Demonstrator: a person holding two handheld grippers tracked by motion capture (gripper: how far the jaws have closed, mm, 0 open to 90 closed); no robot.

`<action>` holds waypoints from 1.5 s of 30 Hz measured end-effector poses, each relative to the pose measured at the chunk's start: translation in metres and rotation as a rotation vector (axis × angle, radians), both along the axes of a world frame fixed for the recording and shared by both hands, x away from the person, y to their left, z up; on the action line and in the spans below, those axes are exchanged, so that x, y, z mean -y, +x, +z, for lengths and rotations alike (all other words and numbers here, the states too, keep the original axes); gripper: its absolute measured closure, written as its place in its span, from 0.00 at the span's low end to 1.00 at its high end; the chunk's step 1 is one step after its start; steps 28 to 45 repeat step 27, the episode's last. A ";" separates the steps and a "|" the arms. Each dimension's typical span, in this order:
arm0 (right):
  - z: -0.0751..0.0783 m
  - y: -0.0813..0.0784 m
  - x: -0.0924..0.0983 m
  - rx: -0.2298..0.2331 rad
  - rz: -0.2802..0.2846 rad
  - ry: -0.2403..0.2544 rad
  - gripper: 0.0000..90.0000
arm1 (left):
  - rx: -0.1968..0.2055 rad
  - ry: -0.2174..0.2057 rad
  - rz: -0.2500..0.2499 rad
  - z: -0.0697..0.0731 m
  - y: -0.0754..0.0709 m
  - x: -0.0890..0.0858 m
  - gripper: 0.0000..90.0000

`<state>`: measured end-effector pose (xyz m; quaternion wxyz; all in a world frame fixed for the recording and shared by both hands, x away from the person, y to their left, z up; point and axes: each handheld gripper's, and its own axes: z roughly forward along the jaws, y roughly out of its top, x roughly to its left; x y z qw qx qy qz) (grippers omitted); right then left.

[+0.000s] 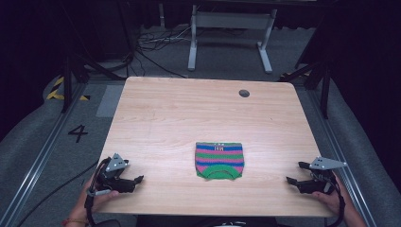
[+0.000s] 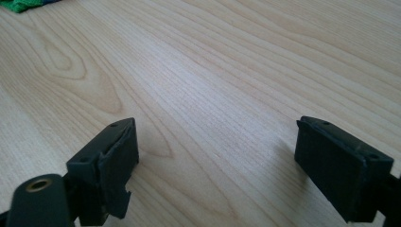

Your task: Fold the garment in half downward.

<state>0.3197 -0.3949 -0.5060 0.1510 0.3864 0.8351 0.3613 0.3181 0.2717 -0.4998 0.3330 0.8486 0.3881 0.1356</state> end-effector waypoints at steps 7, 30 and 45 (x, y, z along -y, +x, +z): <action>0.000 0.000 0.000 -0.001 -0.003 0.000 0.16 | 0.001 0.000 0.002 0.000 0.000 0.000 0.16; 0.000 0.000 0.000 -0.003 -0.010 -0.002 0.15 | -0.030 0.023 0.086 -0.002 0.007 0.007 0.00; 0.000 0.000 0.000 -0.003 -0.010 -0.002 0.15 | -0.030 0.023 0.086 -0.002 0.007 0.007 0.00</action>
